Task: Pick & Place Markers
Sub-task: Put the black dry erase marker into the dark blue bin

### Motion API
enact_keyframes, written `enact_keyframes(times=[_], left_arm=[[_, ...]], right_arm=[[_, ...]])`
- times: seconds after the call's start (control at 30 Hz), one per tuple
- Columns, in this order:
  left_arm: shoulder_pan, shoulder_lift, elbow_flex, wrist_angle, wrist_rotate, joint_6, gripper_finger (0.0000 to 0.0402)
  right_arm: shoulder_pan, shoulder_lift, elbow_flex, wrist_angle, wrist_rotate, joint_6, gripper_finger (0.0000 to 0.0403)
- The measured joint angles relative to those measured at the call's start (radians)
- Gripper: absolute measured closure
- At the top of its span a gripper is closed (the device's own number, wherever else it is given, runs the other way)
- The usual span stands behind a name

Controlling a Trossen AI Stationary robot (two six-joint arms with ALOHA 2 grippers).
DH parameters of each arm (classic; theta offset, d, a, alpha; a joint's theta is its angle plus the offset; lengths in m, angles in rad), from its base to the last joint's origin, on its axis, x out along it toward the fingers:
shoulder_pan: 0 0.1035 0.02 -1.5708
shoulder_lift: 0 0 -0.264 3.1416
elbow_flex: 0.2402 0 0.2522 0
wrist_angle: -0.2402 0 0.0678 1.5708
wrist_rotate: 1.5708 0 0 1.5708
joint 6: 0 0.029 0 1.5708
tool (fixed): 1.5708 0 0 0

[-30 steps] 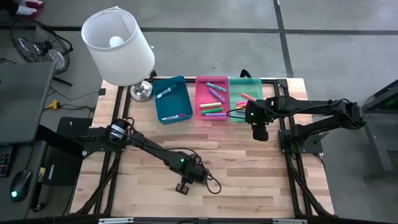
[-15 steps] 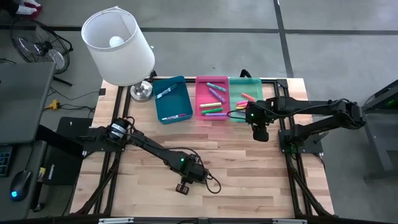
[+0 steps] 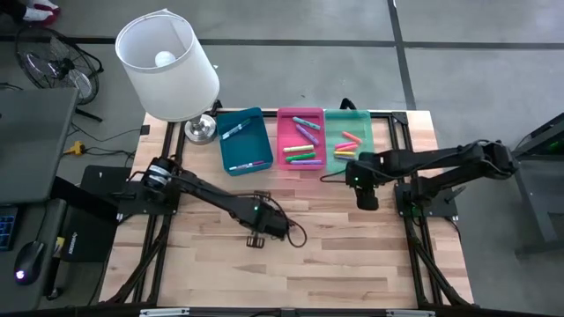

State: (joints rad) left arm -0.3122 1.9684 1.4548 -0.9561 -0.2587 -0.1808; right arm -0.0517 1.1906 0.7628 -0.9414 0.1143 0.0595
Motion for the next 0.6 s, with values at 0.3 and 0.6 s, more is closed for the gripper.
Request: enact_keyframes(times=[0.3, 0.6], left_arm=[[0.045, -0.019, 0.104, -0.245, -0.313, -0.088, 0.0383], [0.177, -0.02, 0.171, -0.42, -0.42, -0.075, 0.0383]], right_arm=[[0.061, -0.003, 0.0, 0.022, 0.01, 0.038, 0.0242], [0.074, -0.003, 0.0, 0.029, 0.034, 0.038, 0.0242]])
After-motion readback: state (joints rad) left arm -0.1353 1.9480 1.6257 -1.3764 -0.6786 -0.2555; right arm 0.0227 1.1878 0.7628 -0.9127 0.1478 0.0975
